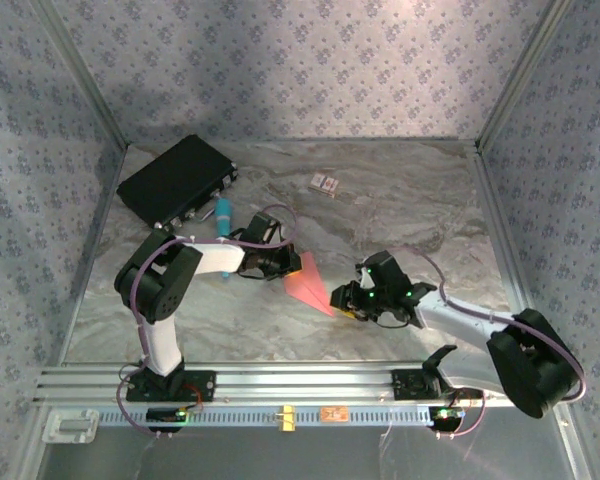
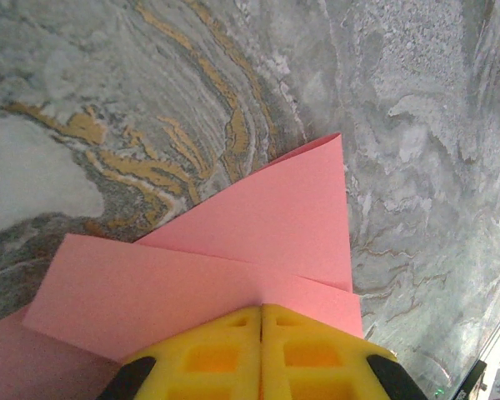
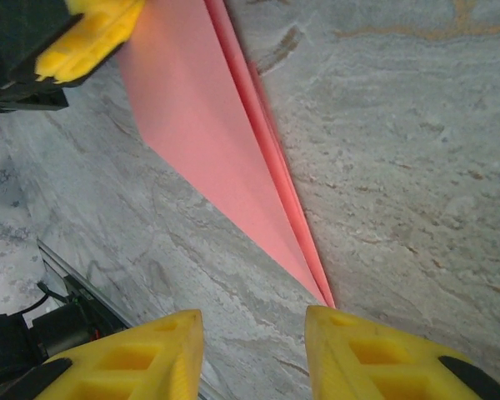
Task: Fold a paper plane with a square sheet of paper (pick it up from the middle)
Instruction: Turn over the paper at the center of the table.
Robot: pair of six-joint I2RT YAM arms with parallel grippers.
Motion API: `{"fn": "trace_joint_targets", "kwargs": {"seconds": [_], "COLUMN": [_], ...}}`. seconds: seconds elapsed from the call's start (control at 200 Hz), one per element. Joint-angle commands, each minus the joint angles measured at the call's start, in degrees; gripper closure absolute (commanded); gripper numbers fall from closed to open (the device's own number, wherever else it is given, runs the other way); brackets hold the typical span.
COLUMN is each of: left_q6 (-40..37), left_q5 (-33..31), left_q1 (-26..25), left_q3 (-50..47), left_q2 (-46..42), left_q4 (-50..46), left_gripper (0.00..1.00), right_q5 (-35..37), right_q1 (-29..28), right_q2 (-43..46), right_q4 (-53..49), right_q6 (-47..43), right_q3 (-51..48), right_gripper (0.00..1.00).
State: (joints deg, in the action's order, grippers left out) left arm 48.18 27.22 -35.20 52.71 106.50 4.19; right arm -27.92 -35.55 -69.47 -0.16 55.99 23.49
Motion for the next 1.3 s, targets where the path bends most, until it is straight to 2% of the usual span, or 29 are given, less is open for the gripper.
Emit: {"fn": "trace_joint_targets", "kwargs": {"seconds": [0.0, 0.155, 0.305, 0.555, 0.865, 1.294], "left_q6": [0.4, 0.8, 0.9, 1.0, 1.2, 1.6], "left_q5": [-2.3, -2.0, -1.8, -1.6, -1.5, -1.4], "left_q1": [0.8, 0.9, 0.8, 0.9, 0.9, 0.8], "left_q3": [-1.2, -1.3, -1.4, -0.9, -1.2, -1.3], "left_q2": [0.5, 0.7, 0.9, 1.1, 1.1, 1.0], "left_q4": [-4.2, -3.7, -3.4, -3.4, -2.9, -2.5], "left_gripper": [0.92, 0.92, 0.92, 0.92, 0.92, 0.92], "right_q5": [-1.7, -1.7, 0.0, -0.5, -2.9, -1.5], "right_q1": [-0.3, -0.5, -1.0, -1.1, -1.7, -1.2], "right_q2": [-2.5, -4.0, -5.7, -7.4, -8.4, -8.0], "right_q4": [1.0, 2.4, -3.3, -3.4, 1.6, 3.9], "right_q6": [0.5, 0.2, -2.1, -2.2, -1.4, -1.1], "right_q3": [1.1, 1.4, 3.3, 2.7, 2.4, 0.9], "right_gripper": [0.62, 0.62, 0.63, 0.64, 0.68, 0.67]}}
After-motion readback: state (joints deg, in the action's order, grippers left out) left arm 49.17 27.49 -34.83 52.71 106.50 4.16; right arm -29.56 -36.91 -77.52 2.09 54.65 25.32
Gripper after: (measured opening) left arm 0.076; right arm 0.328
